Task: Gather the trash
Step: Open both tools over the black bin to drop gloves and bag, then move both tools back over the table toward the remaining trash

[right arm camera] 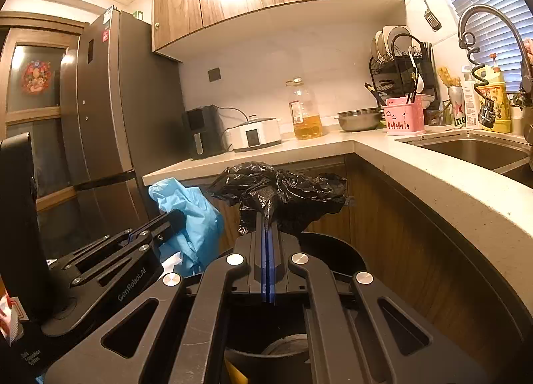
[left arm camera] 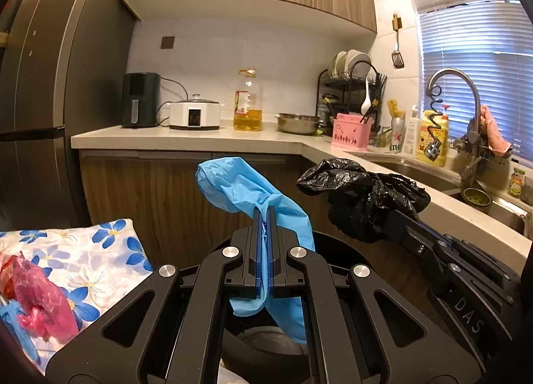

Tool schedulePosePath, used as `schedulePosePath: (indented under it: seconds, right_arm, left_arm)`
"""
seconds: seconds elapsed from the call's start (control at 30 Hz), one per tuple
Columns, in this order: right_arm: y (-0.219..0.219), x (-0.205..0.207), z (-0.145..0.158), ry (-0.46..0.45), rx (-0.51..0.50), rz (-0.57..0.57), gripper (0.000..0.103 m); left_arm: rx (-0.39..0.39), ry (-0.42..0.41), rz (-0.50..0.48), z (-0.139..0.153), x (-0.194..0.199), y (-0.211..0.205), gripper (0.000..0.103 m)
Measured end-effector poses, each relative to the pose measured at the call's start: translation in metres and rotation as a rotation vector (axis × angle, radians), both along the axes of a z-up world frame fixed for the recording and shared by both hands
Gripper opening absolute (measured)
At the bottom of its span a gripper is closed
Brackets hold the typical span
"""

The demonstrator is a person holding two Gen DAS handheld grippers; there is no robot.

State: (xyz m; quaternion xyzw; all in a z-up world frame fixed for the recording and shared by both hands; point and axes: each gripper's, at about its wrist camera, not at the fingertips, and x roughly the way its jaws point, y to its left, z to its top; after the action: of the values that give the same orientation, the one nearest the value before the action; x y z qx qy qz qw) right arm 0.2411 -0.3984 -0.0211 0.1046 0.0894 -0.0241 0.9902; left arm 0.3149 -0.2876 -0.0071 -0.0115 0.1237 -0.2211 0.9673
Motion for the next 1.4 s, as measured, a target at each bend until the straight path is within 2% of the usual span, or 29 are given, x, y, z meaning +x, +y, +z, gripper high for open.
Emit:
schedulePosePath:
  seconds: [0.17, 0.2, 0.3, 0.37, 0.47, 0.57, 1.07, 1.4]
  right_arm:
    - [-0.004, 0.008, -0.003, 0.012, 0.008, -0.005, 0.002]
    - [-0.004, 0.010, -0.004, 0.015, 0.009, -0.012, 0.005]
    - [-0.008, 0.013, -0.007, 0.023, 0.017, -0.020, 0.014]
    - [-0.012, 0.013, -0.008, 0.029, 0.028, -0.027, 0.025]
    - [-0.015, 0.011, -0.010, 0.032, 0.035, -0.042, 0.031]
    - [-0.017, 0.009, -0.011, 0.038, 0.049, -0.047, 0.044]
    - [0.008, -0.027, 0.001, 0.003, 0.020, -0.032, 0.076]
    - [0.031, -0.062, 0.007, -0.015, -0.006, -0.035, 0.078]
  left_arm:
    - [0.014, 0.023, -0.005, -0.009, 0.009, -0.005, 0.003]
    - [0.020, 0.033, -0.005, -0.012, 0.012, -0.006, 0.006]
    - [0.027, 0.060, -0.010, -0.018, 0.019, -0.006, 0.024]
    - [0.017, 0.067, -0.006, -0.020, 0.020, -0.004, 0.052]
    - [-0.009, 0.078, 0.022, -0.022, 0.021, 0.004, 0.062]
    - [-0.020, 0.095, 0.062, -0.022, 0.021, 0.012, 0.072]
    - [-0.004, 0.081, 0.198, -0.011, -0.025, 0.051, 0.086]
    - [0.020, 0.050, 0.267, -0.007, -0.068, 0.083, 0.091]
